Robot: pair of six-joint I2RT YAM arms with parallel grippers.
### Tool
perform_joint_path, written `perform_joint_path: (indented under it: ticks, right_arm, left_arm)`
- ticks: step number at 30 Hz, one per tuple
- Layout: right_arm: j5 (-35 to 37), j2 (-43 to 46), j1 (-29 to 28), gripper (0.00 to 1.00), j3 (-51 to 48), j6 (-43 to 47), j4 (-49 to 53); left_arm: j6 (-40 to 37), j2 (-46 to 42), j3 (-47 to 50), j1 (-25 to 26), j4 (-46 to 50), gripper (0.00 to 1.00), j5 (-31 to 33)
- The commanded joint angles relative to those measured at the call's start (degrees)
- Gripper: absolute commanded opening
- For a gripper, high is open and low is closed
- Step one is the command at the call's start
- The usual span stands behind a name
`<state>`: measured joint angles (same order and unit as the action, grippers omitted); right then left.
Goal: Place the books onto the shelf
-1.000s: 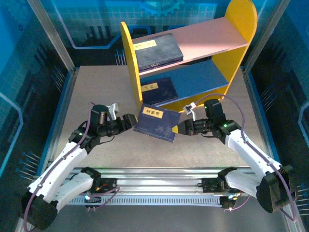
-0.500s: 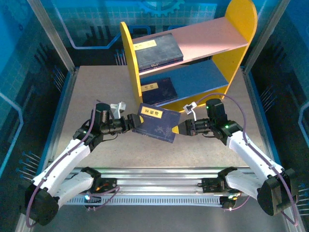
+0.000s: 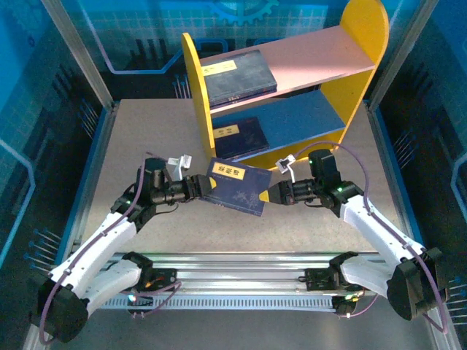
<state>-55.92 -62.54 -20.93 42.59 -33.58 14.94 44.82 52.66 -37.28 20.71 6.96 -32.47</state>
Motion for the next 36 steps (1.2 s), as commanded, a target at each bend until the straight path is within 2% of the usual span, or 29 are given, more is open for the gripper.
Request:
perform_joint_path:
  ticks: [1,5,12,21,28,36]
  right_arm:
    - [-0.60,-0.38,0.54,0.11,-1.00,-0.07,-2.26]
    - [2.42,-0.65,0.60,0.13,-1.14,-0.02,-1.72]
    - [5.11,-0.08,0.63,0.18,-4.68,-6.60,-10.55]
    - [6.39,1.79,1.06,0.24,-3.74,-7.42,-9.30]
    - [6.44,2.99,3.05,0.39,-5.99,-10.49,-11.42]
    - [5.22,4.94,7.09,0.53,-11.23,-14.53,-14.85]
  left_arm:
    - [0.06,0.25,-0.26,-0.41,-2.64,0.32,-2.37]
    - [-0.13,0.25,-0.84,-0.32,-1.88,0.19,-2.34]
    - [1.96,-0.20,0.75,2.15,-6.48,0.00,-0.20]
    - [4.10,-0.02,2.18,5.07,-12.70,0.00,2.05]
    - [9.60,-0.02,6.39,7.79,-26.15,0.00,4.40]
    - [8.76,-0.45,5.51,9.79,-25.96,0.00,6.69]
